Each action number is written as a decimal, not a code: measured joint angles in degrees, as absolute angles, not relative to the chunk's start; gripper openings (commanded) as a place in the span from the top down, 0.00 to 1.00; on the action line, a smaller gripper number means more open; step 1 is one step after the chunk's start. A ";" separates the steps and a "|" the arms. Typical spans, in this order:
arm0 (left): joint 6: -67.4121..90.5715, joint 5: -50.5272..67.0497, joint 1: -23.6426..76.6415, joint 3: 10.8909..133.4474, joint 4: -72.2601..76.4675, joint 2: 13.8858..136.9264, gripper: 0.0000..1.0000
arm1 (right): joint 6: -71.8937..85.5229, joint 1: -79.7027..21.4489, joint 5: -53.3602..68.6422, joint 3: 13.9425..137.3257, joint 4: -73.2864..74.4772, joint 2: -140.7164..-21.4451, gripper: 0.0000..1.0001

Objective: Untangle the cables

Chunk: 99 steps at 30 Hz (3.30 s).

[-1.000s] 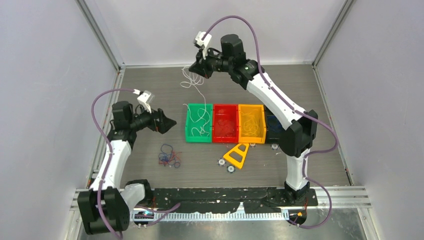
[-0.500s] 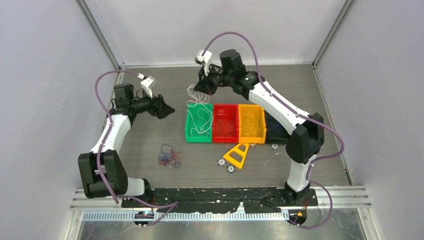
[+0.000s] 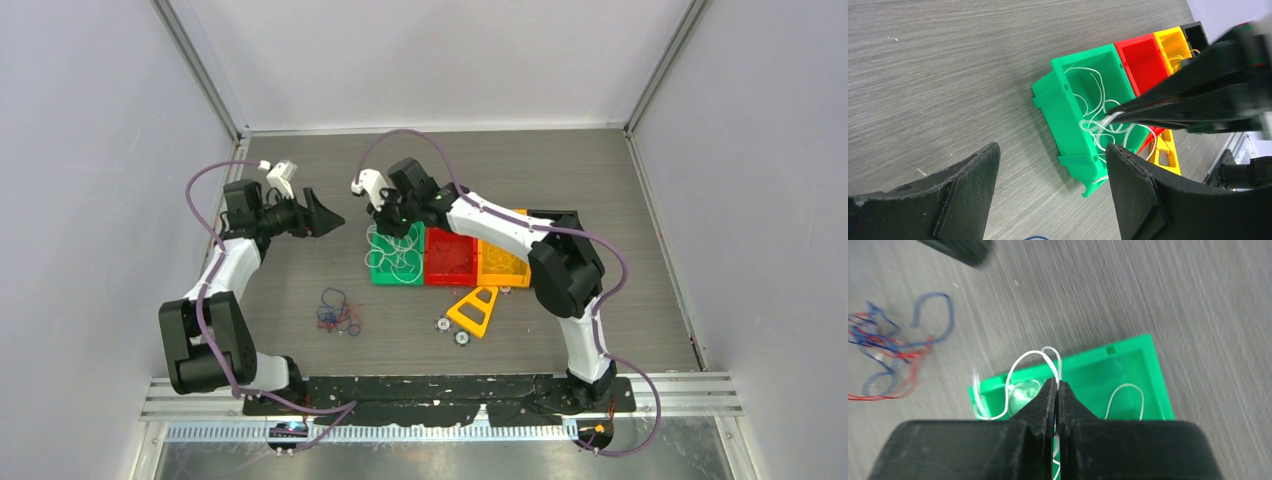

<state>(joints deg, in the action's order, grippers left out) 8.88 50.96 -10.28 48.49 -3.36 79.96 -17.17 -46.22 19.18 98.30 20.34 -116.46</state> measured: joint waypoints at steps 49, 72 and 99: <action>3.97 49.65 -11.81 46.92 -13.28 69.60 0.17 | -34.37 -52.93 21.71 91.85 42.59 -111.15 0.48; 3.97 50.61 -12.29 46.92 -13.65 69.63 0.17 | -40.27 -52.93 13.54 93.06 42.48 -116.40 0.71; -1.15 49.67 -14.76 48.10 -25.08 70.65 0.02 | -36.16 -49.41 8.80 102.87 39.97 -128.14 0.59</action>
<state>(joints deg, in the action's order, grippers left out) -1.15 49.67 -14.76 48.10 -25.08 70.65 -36.16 -49.41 8.80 102.87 39.97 -128.14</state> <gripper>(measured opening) 0.909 0.225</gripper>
